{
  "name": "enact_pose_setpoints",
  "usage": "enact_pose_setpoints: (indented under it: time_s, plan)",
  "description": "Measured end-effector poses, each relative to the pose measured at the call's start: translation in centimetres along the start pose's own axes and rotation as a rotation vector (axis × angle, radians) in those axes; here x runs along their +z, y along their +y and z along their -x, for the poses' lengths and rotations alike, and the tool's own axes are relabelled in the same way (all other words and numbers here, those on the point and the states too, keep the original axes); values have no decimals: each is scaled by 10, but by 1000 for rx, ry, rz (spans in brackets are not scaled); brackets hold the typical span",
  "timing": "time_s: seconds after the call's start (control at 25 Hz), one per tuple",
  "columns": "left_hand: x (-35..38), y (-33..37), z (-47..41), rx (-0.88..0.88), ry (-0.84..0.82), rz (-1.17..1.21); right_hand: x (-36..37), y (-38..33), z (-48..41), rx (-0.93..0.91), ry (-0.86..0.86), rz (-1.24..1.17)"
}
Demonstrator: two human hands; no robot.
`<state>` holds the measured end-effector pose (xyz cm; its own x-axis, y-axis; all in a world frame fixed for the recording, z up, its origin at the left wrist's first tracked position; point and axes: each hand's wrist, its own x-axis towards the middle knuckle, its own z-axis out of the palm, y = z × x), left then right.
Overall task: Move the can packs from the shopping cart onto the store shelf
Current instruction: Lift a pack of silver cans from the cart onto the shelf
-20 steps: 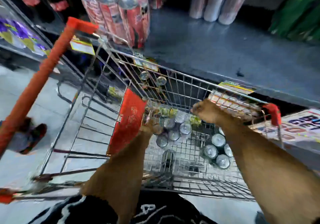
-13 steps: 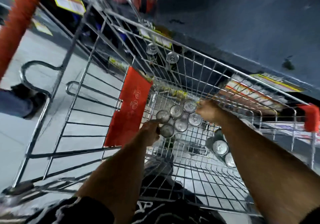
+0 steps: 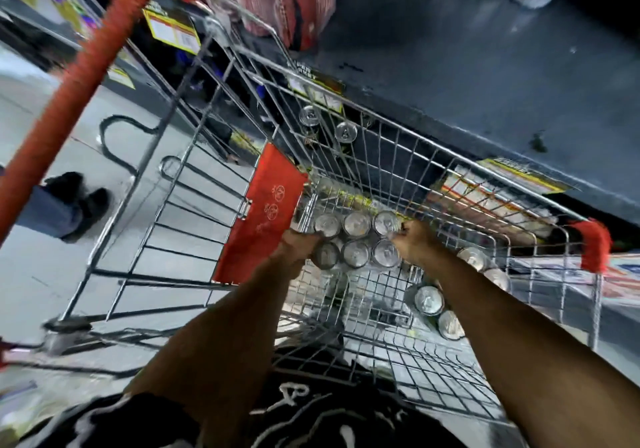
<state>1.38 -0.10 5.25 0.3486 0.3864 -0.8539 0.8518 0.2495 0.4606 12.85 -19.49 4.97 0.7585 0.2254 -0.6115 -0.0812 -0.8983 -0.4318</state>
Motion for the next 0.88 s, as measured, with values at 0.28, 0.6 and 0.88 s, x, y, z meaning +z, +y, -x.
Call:
enact_pose_setpoints:
  time_s: [0.28, 0.6, 0.88]
  plan:
    - [4, 73, 82, 306, 106, -67, -73, -9, 73, -71, 285, -201]
    - [-9, 171, 188, 742, 39, 3, -190, -43, 132, -345, 657, -479]
    - [-3, 271, 206, 835, 48, 131, -268, -88, 120, -417, 778, -642]
